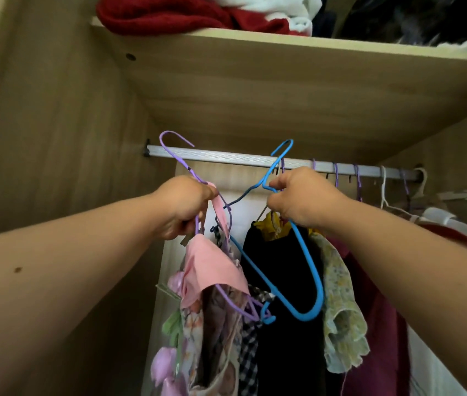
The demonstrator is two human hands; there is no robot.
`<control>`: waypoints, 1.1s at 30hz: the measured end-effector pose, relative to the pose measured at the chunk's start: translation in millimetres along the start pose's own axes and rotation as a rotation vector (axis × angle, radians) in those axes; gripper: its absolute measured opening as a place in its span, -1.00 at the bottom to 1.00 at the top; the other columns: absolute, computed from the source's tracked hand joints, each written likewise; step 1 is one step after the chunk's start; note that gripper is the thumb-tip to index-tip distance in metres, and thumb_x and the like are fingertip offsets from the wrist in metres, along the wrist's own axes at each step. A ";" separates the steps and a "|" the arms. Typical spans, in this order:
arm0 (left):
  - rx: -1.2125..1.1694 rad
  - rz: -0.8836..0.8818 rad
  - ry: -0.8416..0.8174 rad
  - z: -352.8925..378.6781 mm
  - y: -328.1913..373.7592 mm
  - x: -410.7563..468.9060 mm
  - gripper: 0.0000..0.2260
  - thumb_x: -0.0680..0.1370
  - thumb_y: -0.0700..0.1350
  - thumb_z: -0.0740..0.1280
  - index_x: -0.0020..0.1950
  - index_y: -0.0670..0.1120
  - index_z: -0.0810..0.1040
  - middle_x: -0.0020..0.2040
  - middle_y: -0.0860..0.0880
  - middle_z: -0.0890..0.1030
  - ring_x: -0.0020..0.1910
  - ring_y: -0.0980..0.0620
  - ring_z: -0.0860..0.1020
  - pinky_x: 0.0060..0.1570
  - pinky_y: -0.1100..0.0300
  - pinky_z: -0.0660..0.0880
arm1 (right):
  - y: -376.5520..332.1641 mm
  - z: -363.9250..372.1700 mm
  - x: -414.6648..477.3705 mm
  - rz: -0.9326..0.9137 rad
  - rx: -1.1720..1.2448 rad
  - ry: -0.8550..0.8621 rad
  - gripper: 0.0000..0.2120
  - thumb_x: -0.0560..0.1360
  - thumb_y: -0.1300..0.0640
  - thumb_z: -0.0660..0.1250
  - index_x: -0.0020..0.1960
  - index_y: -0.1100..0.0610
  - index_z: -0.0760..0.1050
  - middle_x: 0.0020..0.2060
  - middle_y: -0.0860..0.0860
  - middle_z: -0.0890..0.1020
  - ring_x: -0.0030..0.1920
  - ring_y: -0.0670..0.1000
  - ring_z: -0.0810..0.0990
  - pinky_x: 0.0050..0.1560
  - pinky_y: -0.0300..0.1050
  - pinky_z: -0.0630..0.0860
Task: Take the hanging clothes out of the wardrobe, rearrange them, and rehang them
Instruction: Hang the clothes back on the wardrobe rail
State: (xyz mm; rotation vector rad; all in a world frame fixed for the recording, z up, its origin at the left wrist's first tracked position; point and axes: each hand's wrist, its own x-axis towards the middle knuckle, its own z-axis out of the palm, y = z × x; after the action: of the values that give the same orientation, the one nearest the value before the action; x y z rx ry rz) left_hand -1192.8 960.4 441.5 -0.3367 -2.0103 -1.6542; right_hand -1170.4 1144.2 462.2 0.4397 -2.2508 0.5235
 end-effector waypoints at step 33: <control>-0.005 -0.210 0.080 -6.1 -8.4 1.5 -0.84 0.55 -0.26 0.22 -0.24 -0.15 0.39 -0.64 0.01 0.25 -0.54 0.07 0.18 -0.42 0.28 0.13 | 10.5 10.3 18.4 0.118 0.096 0.200 -0.76 0.52 0.20 0.21 0.07 0.30 0.55 -0.05 0.21 0.63 -0.13 0.17 0.56 -0.18 -0.04 0.52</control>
State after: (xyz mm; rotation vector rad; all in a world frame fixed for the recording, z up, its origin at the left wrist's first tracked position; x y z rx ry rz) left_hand -1196.8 952.4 436.0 -0.0612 -2.0392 -1.7685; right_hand -1193.4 1145.4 467.2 0.2894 -2.0740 0.7072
